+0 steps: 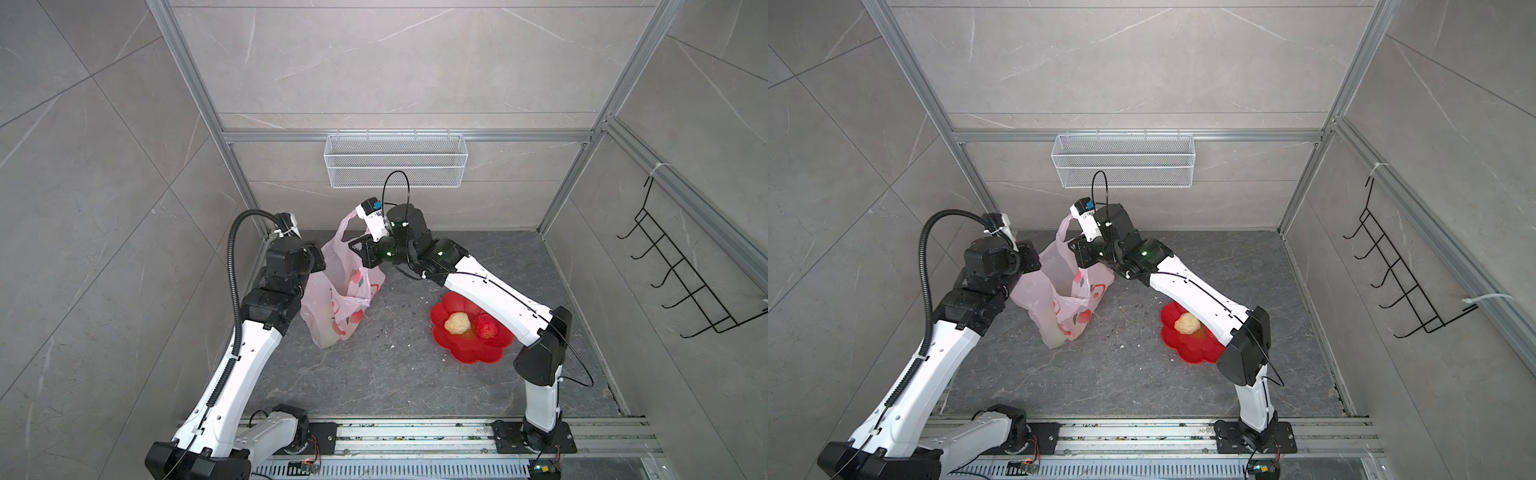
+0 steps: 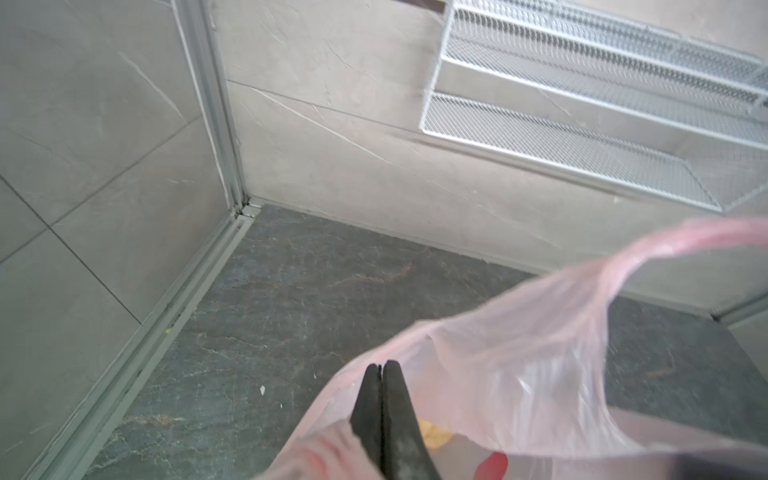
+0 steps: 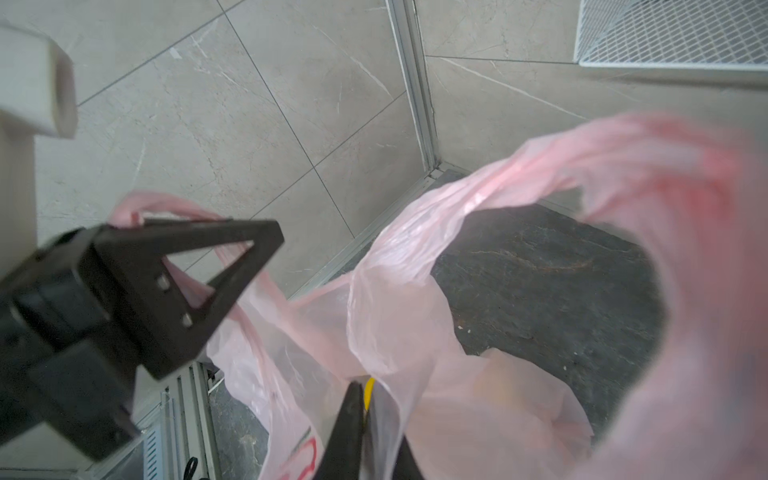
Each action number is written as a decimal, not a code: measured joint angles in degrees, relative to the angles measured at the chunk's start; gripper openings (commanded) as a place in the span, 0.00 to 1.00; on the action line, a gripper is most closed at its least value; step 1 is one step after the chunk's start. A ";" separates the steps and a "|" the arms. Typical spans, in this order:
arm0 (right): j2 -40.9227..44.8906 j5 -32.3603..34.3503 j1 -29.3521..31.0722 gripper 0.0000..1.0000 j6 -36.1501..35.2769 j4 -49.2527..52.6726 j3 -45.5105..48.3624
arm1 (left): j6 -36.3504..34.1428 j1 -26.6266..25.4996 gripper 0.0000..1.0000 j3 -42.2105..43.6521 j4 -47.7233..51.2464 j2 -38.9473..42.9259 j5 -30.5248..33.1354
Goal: Take the fake fruits out of the plastic bag
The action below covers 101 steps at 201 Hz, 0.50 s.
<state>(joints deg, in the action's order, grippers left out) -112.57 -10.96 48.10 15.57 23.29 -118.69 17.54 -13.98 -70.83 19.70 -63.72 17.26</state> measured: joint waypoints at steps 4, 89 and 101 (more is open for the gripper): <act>0.07 0.61 0.00 0.09 0.00 0.02 0.35 | 0.09 0.39 0.00 -0.66 -0.07 -0.37 -0.48; 0.52 11.21 -0.04 0.12 3.93 -2.58 16.70 | 2.58 1.25 0.00 -20.81 -1.57 -10.84 -16.09; 0.63 12.07 -0.07 0.12 4.79 -3.26 18.01 | 2.91 1.16 0.00 -20.98 -1.62 -11.13 -17.51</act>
<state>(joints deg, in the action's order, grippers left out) -111.94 1.10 48.03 20.36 20.03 -100.68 20.45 -12.82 -91.81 18.09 -74.85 -0.25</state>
